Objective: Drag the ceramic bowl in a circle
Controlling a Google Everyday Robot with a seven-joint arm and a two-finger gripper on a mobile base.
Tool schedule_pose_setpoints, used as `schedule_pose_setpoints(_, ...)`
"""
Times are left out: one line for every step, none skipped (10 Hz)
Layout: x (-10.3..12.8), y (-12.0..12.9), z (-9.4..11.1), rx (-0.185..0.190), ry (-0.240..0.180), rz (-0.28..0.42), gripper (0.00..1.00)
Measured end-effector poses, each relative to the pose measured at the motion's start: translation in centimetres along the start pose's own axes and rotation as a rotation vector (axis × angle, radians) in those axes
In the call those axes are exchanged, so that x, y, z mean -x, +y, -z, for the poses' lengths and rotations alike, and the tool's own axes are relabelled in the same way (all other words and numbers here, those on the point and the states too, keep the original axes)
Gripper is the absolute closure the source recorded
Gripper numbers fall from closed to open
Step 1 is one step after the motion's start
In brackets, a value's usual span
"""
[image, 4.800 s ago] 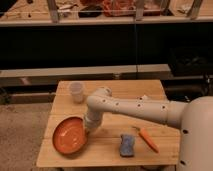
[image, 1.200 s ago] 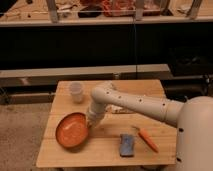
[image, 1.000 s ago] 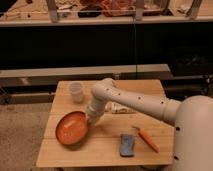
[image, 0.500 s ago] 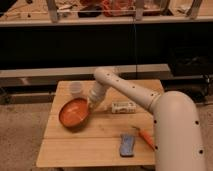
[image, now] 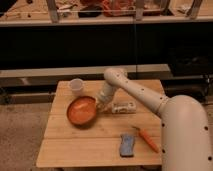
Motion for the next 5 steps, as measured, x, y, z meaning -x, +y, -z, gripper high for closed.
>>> schedule_pose_setpoints(2.2, 2.2, 0.2, -0.002, 0.005, -0.023, 0.98)
schedule_pose_setpoints(4.3, 3.9, 0.2, -0.004, 0.011, -0.037, 0.98)
schedule_pose_setpoints(6.2, 5.3, 0.2, -0.005, 0.019, -0.048, 0.98)
schedule_pose_setpoints(8.4, 6.3, 0.0, -0.004, 0.027, -0.048, 0.98)
schedule_pose_setpoints(9.6, 6.6, -0.1, -0.001, 0.032, -0.042, 0.98)
